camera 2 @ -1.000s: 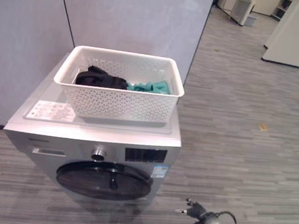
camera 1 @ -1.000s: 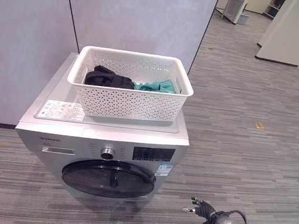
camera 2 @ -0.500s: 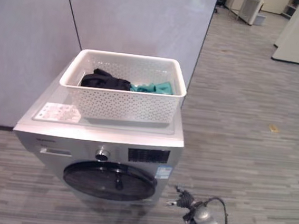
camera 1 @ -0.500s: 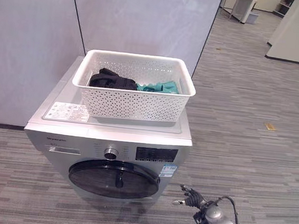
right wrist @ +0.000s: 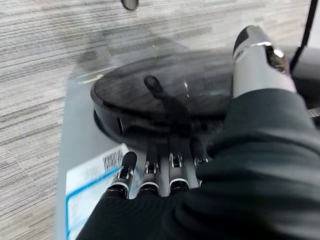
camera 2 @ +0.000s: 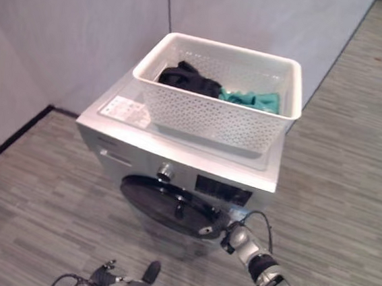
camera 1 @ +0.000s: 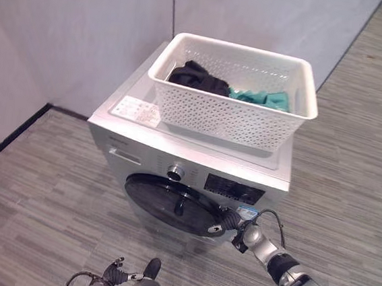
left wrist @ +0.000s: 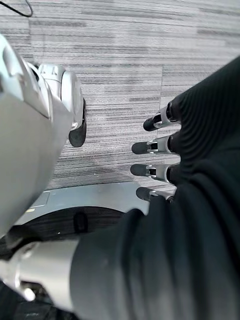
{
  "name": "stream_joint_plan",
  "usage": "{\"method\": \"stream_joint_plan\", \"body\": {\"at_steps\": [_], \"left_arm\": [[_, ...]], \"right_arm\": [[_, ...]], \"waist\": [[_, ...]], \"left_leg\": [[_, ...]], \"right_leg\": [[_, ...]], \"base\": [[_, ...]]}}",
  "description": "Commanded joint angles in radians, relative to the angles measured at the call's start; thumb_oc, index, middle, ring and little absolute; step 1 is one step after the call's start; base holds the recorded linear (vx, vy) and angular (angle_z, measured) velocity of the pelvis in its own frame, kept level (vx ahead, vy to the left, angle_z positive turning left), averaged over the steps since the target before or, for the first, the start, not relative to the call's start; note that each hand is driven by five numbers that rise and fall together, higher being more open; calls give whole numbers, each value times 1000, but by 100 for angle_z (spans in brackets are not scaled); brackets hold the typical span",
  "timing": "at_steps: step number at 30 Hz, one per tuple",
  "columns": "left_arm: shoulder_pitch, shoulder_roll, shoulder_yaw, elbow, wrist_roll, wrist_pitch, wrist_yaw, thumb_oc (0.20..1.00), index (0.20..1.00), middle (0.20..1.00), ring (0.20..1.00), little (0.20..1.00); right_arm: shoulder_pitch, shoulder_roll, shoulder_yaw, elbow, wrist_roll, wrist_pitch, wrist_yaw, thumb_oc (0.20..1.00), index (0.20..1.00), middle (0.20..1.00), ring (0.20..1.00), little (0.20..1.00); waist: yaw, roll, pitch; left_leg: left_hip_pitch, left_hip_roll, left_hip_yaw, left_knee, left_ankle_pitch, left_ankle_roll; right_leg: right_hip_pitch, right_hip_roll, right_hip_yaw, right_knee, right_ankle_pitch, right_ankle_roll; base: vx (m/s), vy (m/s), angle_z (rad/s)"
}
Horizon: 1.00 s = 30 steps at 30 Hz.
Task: Grab the laundry basket,head to the washer,open it,put in the laundry and shut it.
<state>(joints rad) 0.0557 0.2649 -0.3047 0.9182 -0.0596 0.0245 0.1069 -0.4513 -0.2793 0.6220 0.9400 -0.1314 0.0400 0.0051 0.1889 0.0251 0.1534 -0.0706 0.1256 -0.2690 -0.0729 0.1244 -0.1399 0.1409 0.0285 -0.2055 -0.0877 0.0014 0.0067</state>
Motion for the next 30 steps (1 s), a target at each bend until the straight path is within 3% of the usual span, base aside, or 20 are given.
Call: {"method": "stream_joint_plan", "body": {"at_steps": [1, 2, 3, 6, 7, 8, 9, 10, 11, 12, 15, 16, 18, 20, 25, 26, 30], "left_arm": [[-71, 30, -24, 16, 12, -35, 25, 1000, 1000, 1000, 1000, 1000], [-62, 29, -26, -44, -32, -52, 41, 1000, 1000, 1000, 1000, 1000], [-63, 30, -26, -45, -32, -51, 41, 1000, 1000, 1000, 1000, 1000], [-81, 28, -47, -120, -70, -73, 68, 1000, 1000, 1000, 1000, 1000], [-122, 22, -54, -158, -74, -81, 86, 1000, 1000, 1000, 1000, 1000], [-140, 20, -55, -173, -66, -82, 86, 1000, 1000, 1000, 1000, 1000], [-141, 20, -55, -173, -66, -82, 86, 1000, 1000, 1000, 1000, 1000], [-143, 33, -63, -228, -42, -84, 70, 1000, 1000, 1000, 1000, 1000], [-141, 34, -63, -232, -42, -82, 70, 1000, 1000, 1000, 1000, 1000], [-134, 36, -84, -259, -21, -88, 53, 1000, 1000, 1000, 1000, 1000], [-136, 31, -95, -251, -13, -88, 49, 1000, 1000, 1000, 1000, 1000], [-150, 23, -103, -248, -2, -78, 43, 1000, 1000, 1000, 1000, 1000], [-152, 21, -109, -246, 9, -75, 41, 1000, 1000, 1000, 1000, 1000], [-164, 23, -127, -254, 28, -76, 41, 1000, 1000, 1000, 1000, 1000], [-155, 50, -126, -324, 42, -92, 52, 1000, 1000, 1000, 1000, 1000], [-148, 57, -116, -361, 30, -106, 61, 1000, 1000, 1000, 1000, 1000], [-141, 82, -88, -445, 53, -136, 123, 1000, 1000, 1000, 1000, 1000]], "right_arm": [[-60, -4, 0, -23, 25, -56, -41, 1000, 1000, 1000, 1000, 1000], [-95, 12, 9, -24, 66, -70, -61, 1000, 1000, 1000, 1000, 1000], [-97, 13, 9, -23, 66, -71, -61, 1000, 1000, 1000, 1000, 1000], [-152, 8, 21, -6, 93, -81, -92, 1000, 1000, 1000, 1000, 1000], [-177, -23, 4, -20, 114, -87, -121, 1000, 1000, 1000, 1000, 1000], [-166, -30, -5, -30, 126, -85, -130, 1000, 1000, 1000, 1000, 1000], [-167, -30, -6, -30, 126, -85, -130, 1000, 1000, 1000, 1000, 1000], [-146, -44, -21, -42, 131, -80, -142, 1000, 1000, 1000, 1000, 1000], [-145, -45, -22, -43, 131, -80, -143, 1000, 1000, 1000, 1000, 1000], [-138, -54, -38, -47, 131, -81, -151, 1000, 1000, 1000, 1000, 1000], [-120, -51, -48, -59, 133, -80, -155, 1000, 1000, 1000, 1000, 1000], [-76, -57, -66, -94, 136, -70, -152, 1000, 1000, 1000, 1000, 1000], [-68, -56, -74, -95, 131, -65, -152, 1000, 1000, 1000, 1000, 1000], [-36, -43, -100, -110, 139, -66, -158, 1000, 1000, 1000, 1000, 1000], [2, -25, -115, -116, 146, -72, -163, 1000, 1000, 1000, 1000, 1000], [8, -3, -114, -108, 154, -73, -162, 1000, 1000, 1000, 1000, 1000], [3, 68, -97, -65, 184, -83, -172, 1000, 1000, 1000, 1000, 1000]], "waist": [[8, -30, 28], [30, -17, 69], [28, -18, 68], [49, 11, 116], [33, 2, 133], [18, -12, 138], [17, -14, 134], [-4, -26, 139], [-4, -28, 143], [-22, -25, 152], [-48, -22, 157], [-92, -8, 149], [-102, 1, 143], [-118, 10, 137], [-114, 22, 144], [-104, 25, 143], [-80, 21, 140]], "left_leg": [[53, 29, 22, 100, -130, 32], [11, 42, -10, 107, -96, 21], [9, 42, -12, 107, -95, 21], [-72, 47, -54, 18, 40, -7], [-142, 31, 18, -3, 59, -2], [-149, 44, 127, 21, 29, 16], [-157, 41, 126, 25, 30, 17], [-142, 88, 258, 179, -49, 20], [-159, 82, 263, 195, -38, 27], [-125, 123, 293, 358, -97, 16], [-85, 140, 284, 461, -129, 17], [-9, 150, 324, 371, -140, 18], [24, 148, 346, 318, -151, 12], [85, 132, 385, 187, -174, 6], [133, 98, 405, 109, -232, 20], [140, 75, 396, 93, -257, 30], [160, 40, 380, 65, -274, 46]], "right_leg": [[-66, -108, 42, 1, -12, 70], [-94, -87, 38, 0, -15, 61], [-95, -86, 36, 0, -15, 61], [-174, -73, -8, 0, -14, 61], [-244, -102, -63, 0, 0, 64], [-269, -126, -103, 0, 9, 72], [-275, -129, -104, 0, 11, 73], [-295, -154, -152, 0, 3, 74], [-305, -161, -162, 0, 22, 68], [-322, -174, -183, 0, 15, 64], [-335, -180, -211, 0, 25, 63], [-336, -191, -242, 0, 38, 74], [-340, -200, -251, 0, 54, 84], [-356, -234, -265, 7, 100, 110], [-372, -282, -278, 13, 144, 142], [-376, -302, -276, 15, 164, 156], [-368, -342, -282, 21, 198, 181]], "base": [[-161, -128, 0], [-163, -129, 3], [-268, -158, 8], [-328, -40, 31], [-460, -63, 64], [-339, -54, 91], [-221, -154, 124], [-185, -86, 119], [-247, -135, 122], [-172, -20, 92], [-85, 25, 81], [-43, 162, 64], [-53, 167, 112], [-106, 211, 79], [-104, 212, 37], [-37, 107, 9], [-53, 128, 0]]}}
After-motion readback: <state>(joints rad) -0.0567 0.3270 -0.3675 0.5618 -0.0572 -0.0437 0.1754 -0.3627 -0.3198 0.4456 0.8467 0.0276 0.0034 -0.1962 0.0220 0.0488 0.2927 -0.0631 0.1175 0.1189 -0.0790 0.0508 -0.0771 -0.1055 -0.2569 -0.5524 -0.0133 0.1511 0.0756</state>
